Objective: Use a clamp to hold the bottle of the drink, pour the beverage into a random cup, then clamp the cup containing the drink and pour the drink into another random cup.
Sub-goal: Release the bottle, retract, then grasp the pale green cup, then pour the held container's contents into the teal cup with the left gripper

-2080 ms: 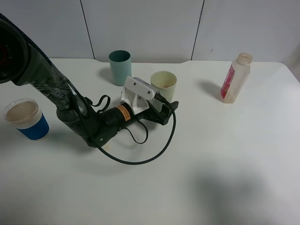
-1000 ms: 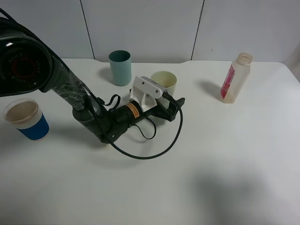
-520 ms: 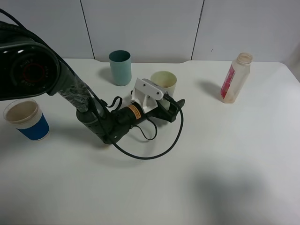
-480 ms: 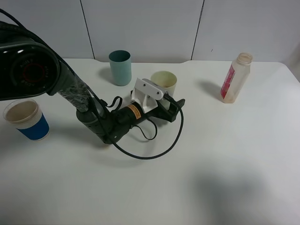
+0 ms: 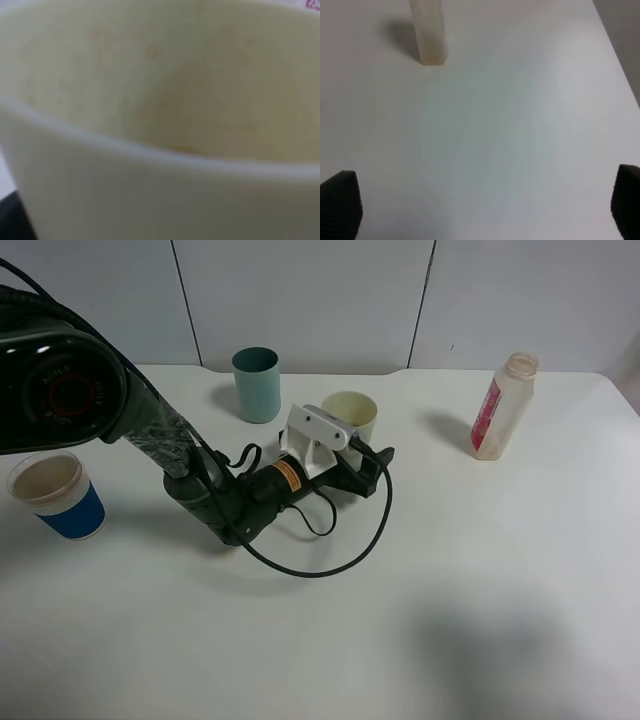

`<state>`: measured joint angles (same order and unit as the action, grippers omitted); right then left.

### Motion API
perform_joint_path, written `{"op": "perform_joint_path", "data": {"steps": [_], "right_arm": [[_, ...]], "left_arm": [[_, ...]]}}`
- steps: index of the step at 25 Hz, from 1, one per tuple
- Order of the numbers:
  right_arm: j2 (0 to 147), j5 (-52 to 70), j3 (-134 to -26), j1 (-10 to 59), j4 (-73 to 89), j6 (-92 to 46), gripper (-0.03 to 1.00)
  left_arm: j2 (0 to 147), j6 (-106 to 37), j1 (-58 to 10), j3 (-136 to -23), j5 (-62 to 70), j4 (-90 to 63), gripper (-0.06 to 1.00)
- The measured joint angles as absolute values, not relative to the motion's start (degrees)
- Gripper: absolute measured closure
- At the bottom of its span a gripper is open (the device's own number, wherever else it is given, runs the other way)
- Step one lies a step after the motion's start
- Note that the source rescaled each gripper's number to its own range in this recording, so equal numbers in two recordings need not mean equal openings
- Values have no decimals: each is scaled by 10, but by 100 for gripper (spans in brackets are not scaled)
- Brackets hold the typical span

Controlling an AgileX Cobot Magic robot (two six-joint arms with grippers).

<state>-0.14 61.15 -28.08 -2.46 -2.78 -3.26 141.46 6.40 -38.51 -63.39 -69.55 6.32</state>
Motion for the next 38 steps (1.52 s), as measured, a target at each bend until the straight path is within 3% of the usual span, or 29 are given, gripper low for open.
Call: {"op": "perform_joint_path", "data": {"steps": [2,4,5,6,7,8,23,38], "right_arm": [[-1,611,-281,-25,-28,-33,-3],[-1,611,-281,-25,-28,-33,-3],[-1,611,-281,-25,-28,-33,-3],[-1,611,-281,-25,-28,-33,-3],[-1,611,-281,-25,-28,-33,-3],[-1,611,-281,-25,-28,-33,-3],[-1,611,-281,-25,-28,-33,-3],[-1,611,-281,-25,-28,-33,-3]], "left_arm": [[1415,64,-385,-634,-696,62,1],[1415,64,-385,-634,-696,57,31],[1415,64,-385,-634,-696,57,54],[1415,64,-385,-634,-696,57,59],[1415,64,-385,-634,-696,58,89],[1415,64,-385,-634,-696,58,94],[1402,58,-385,-622,-687,65,91],[1242,58,-385,-483,-683,12,91]]}}
